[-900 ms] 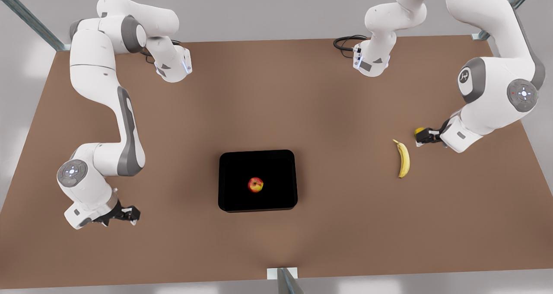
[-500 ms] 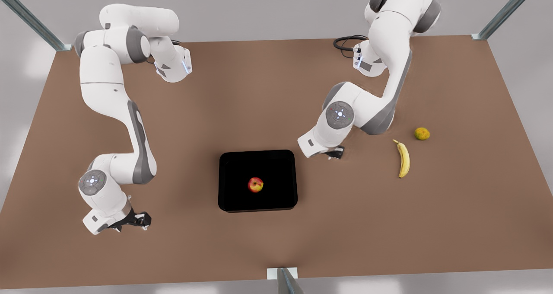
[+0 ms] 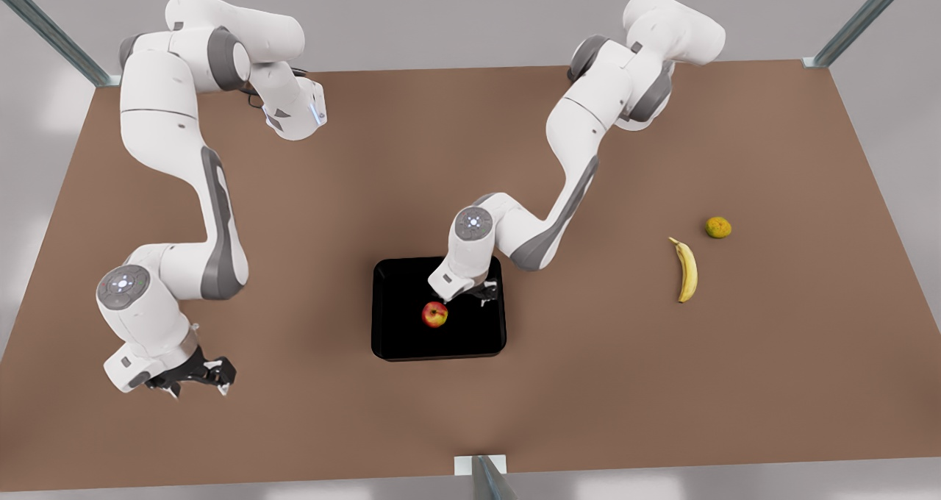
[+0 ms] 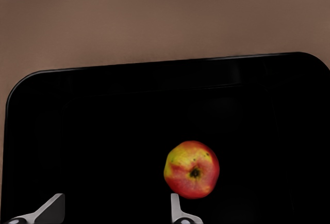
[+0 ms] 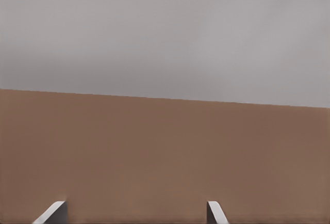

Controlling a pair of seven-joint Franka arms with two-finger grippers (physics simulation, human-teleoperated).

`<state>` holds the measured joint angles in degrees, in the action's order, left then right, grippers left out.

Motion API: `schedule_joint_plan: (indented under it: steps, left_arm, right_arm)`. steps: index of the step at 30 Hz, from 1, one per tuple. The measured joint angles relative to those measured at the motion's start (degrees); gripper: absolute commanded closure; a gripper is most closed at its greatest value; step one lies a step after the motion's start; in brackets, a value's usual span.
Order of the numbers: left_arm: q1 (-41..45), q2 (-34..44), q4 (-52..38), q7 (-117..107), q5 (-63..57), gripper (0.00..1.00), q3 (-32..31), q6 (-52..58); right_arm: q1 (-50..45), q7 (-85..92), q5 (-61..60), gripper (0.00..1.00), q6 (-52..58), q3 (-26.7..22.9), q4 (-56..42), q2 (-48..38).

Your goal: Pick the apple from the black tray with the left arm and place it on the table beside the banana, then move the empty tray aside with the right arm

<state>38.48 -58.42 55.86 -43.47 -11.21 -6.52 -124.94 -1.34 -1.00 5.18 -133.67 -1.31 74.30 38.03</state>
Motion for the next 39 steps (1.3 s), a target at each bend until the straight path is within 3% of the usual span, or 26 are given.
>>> schedule_joint_plan:
  steps: [12,21,39]
  left_arm:
    - [5.48,-6.74,-2.21,-10.42,-1.45,0.00,3.16,-9.87]
    - [5.77,-9.92,-6.78,-14.09,-2.76,0.00,3.96,-13.00]
    - [8.25,-12.95,-6.87,-17.97,-2.92,0.00,7.76,-16.64]
  right_arm:
    - [0.02,-0.06,-0.07,0.00,2.46,-0.01,0.00,-0.16]
    - [0.02,-0.08,-0.08,0.00,2.75,-0.01,-0.08,-0.16]
    - [0.02,-0.10,-0.08,0.00,2.80,-0.09,-0.16,-0.16]
